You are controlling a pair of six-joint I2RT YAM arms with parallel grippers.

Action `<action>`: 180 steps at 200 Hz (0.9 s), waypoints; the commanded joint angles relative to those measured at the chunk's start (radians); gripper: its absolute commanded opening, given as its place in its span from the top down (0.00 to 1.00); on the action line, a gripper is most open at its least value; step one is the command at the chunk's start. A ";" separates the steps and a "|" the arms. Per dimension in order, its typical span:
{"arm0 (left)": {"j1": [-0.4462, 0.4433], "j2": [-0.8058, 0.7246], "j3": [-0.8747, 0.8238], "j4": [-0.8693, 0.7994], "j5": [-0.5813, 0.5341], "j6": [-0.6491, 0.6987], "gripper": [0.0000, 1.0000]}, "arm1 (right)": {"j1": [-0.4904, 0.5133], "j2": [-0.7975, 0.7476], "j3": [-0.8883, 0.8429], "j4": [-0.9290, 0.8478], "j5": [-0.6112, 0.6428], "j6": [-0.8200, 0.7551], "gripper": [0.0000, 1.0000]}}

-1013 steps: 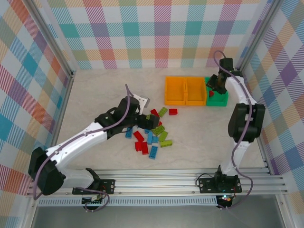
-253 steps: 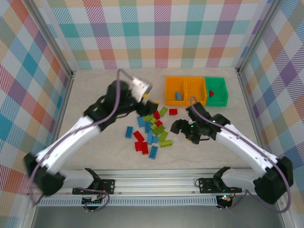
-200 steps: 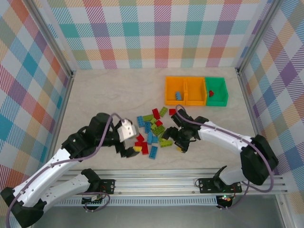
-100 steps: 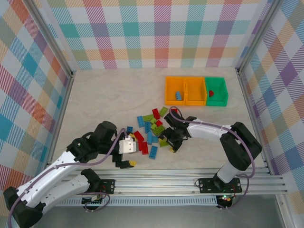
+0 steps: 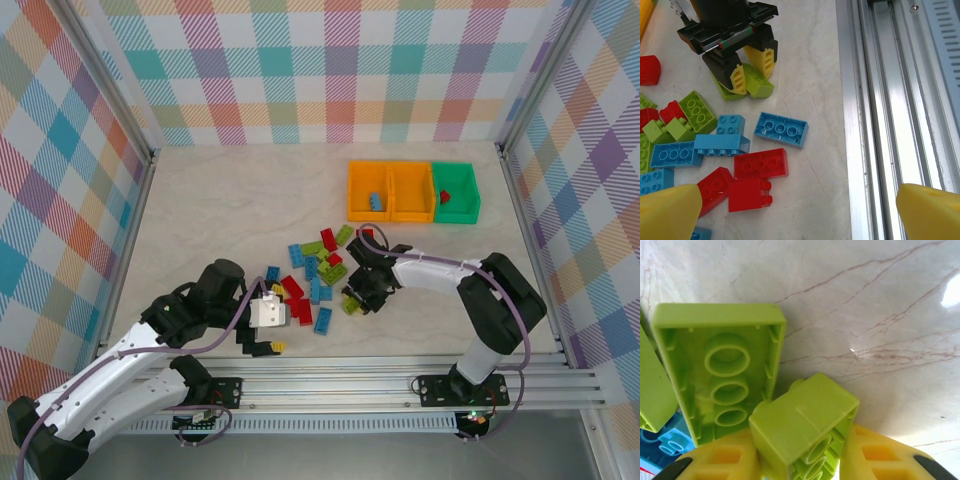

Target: Sort the legos into containers by color

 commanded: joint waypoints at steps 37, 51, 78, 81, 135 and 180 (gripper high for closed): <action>-0.010 -0.012 -0.013 0.076 0.061 -0.027 0.00 | -0.011 -0.164 -0.013 -0.110 0.126 -0.058 0.71; -0.010 -0.014 -0.011 0.101 0.063 -0.051 0.00 | -0.020 -0.232 -0.001 -0.148 0.166 -0.091 0.72; -0.010 -0.021 -0.017 0.144 0.040 -0.077 0.00 | -0.094 -0.336 0.068 -0.225 0.270 -0.234 0.73; -0.010 -0.021 -0.018 0.148 0.035 -0.078 0.00 | -0.108 -0.340 0.080 -0.232 0.278 -0.262 0.72; -0.009 -0.027 -0.056 0.177 -0.028 -0.080 0.00 | -0.382 -0.099 0.443 -0.279 0.534 -0.820 0.73; 0.006 -0.044 -0.074 0.177 -0.074 -0.078 0.00 | -0.507 0.271 0.804 -0.279 0.491 -0.933 0.74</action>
